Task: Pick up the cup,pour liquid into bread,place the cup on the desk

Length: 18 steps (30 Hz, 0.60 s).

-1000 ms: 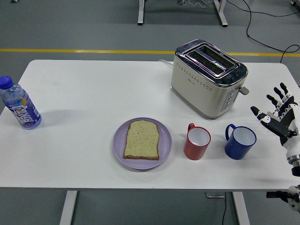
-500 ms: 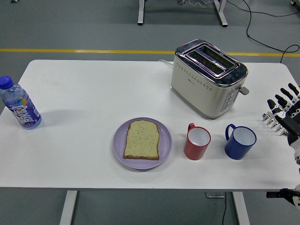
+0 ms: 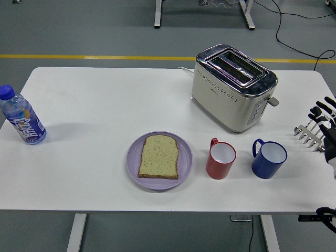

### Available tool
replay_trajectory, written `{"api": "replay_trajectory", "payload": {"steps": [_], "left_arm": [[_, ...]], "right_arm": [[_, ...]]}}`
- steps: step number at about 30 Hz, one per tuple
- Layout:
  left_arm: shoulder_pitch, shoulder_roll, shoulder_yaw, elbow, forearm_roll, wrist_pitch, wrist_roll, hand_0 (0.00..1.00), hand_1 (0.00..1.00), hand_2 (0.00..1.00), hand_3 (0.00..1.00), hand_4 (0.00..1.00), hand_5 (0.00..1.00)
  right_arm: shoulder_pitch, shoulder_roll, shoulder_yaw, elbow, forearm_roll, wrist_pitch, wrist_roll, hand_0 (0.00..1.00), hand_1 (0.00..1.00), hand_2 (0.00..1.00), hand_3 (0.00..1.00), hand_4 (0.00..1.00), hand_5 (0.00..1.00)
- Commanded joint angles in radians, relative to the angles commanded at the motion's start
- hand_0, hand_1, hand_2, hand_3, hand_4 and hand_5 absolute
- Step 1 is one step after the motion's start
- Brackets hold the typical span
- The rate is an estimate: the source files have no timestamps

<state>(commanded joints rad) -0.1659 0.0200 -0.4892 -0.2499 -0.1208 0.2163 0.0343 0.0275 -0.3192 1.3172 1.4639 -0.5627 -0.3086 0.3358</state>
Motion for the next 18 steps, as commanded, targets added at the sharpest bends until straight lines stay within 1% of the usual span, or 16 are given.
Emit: {"api": "replay_trajectory", "payload": {"steps": [1,2,4,5,6,8,10,11,16,17,18], "left_arm": [[0.000,0.000,0.001,0.000,-0.001,0.000,0.000,0.690,0.756,0.773,0.611,0.396,0.998],[-0.001,0.001,0.003,0.000,-0.003,-0.001,-0.001,0.690,0.756,0.773,0.611,0.396,0.998],[-0.001,0.001,0.004,0.000,-0.005,-0.001,-0.001,0.690,0.756,0.773,0.611,0.396,0.998],[-0.002,0.002,0.005,0.000,-0.006,-0.001,-0.002,0.690,0.756,0.773,0.611,0.396,0.998],[-0.002,0.002,0.006,0.000,-0.007,-0.001,-0.002,0.690,0.756,0.773,0.611,0.396,0.998],[-0.003,0.002,0.007,-0.001,-0.009,-0.001,-0.003,0.690,0.756,0.773,0.611,0.396,0.998],[-0.003,0.003,0.010,-0.001,-0.013,-0.002,-0.004,0.690,0.756,0.773,0.611,0.396,0.998],[-0.003,0.003,0.010,-0.001,-0.013,-0.002,-0.004,0.690,0.756,0.773,0.611,0.396,0.998],[-0.003,0.003,0.011,-0.001,-0.015,-0.002,-0.004,0.690,0.756,0.773,0.611,0.396,0.998],[-0.003,0.002,0.011,-0.001,-0.015,-0.002,-0.003,0.690,0.756,0.773,0.611,0.396,0.998],[-0.003,0.002,0.011,-0.001,-0.014,-0.002,-0.003,0.690,0.756,0.773,0.611,0.396,0.998]], "right_arm": [[0.000,0.000,0.001,0.000,0.008,0.005,-0.007,0.647,0.555,0.631,0.656,0.782,0.186],[0.000,0.001,0.004,0.002,0.046,0.025,-0.032,0.647,0.555,0.631,0.656,0.782,0.186],[0.001,0.002,0.006,0.002,0.094,0.045,-0.060,0.647,0.555,0.631,0.656,0.782,0.186],[0.001,0.003,0.006,0.001,0.121,0.057,-0.078,0.635,0.539,0.621,0.639,0.756,0.189],[0.002,0.005,0.005,-0.002,0.149,0.078,-0.106,0.635,0.539,0.621,0.639,0.756,0.189],[0.002,0.007,0.004,-0.006,0.188,0.092,-0.126,0.635,0.539,0.621,0.639,0.756,0.189],[0.003,0.015,0.008,-0.013,0.233,0.104,-0.132,0.635,0.539,0.621,0.639,0.756,0.189],[0.003,0.017,0.009,-0.014,0.239,0.105,-0.132,0.626,0.524,0.607,0.624,0.740,0.201],[0.006,0.024,0.011,-0.024,0.263,0.122,-0.122,0.626,0.524,0.607,0.624,0.740,0.201],[0.007,0.027,0.012,-0.028,0.273,0.129,-0.122,0.605,0.508,0.590,0.611,0.736,0.210],[0.007,0.028,0.012,-0.029,0.277,0.131,-0.121,0.605,0.508,0.590,0.611,0.736,0.210]]}}
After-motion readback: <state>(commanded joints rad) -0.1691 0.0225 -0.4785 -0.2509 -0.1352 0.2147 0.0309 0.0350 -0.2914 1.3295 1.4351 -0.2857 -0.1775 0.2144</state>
